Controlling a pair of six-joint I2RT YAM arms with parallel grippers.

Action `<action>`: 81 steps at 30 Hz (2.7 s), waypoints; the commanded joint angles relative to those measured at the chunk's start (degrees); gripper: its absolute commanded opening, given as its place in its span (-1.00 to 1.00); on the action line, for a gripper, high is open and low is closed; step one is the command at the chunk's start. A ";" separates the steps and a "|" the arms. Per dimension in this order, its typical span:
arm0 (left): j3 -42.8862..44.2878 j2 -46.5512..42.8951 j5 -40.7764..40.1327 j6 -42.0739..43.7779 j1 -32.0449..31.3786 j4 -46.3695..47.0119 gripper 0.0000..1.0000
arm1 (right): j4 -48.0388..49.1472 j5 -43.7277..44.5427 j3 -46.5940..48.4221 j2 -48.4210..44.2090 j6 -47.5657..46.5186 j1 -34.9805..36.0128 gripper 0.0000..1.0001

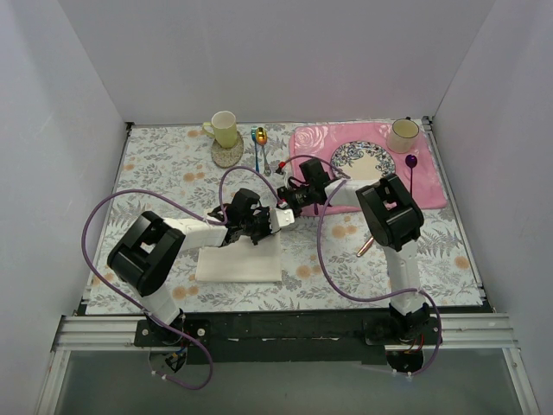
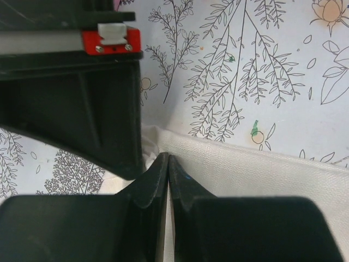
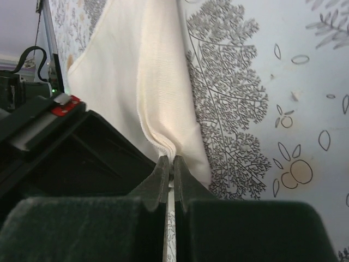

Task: Fold the napkin into a case and place the utensils inside
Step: Fold the lower triangle-folded napkin at the center of the board.

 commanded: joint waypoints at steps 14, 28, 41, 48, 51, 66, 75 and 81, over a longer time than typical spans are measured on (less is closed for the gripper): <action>-3.36 -20.65 -2.33 -0.86 0.89 -23.79 -0.79 | -6.33 4.88 3.90 4.11 -5.18 0.00 -0.97; -8.12 -14.95 -6.72 -4.71 2.04 -26.37 -0.92 | -6.76 1.18 3.64 -2.74 -8.16 1.23 -0.97; -8.91 -15.21 -6.98 -5.41 3.00 -25.85 -0.94 | -15.46 2.85 -0.32 -5.12 -16.42 3.60 -0.97; -8.12 -13.28 -6.46 -5.41 3.79 -25.67 -0.95 | -18.19 5.75 -1.19 -3.89 -21.26 3.96 -0.97; -7.60 -12.92 -5.49 -6.37 4.41 -25.76 -0.95 | -18.02 7.86 -1.37 -2.83 -23.54 3.96 -0.97; 2.94 -18.91 5.04 -11.48 20.48 -28.65 -0.52 | -15.91 9.36 -1.20 -3.71 -25.92 4.13 -0.97; -3.10 -22.59 8.94 6.79 15.93 -34.11 -0.53 | -18.01 8.22 1.70 -4.06 -25.66 4.13 -0.97; -4.34 -16.89 1.72 4.35 13.11 -32.88 -0.69 | -20.04 6.55 4.08 -5.03 -26.18 4.48 -0.97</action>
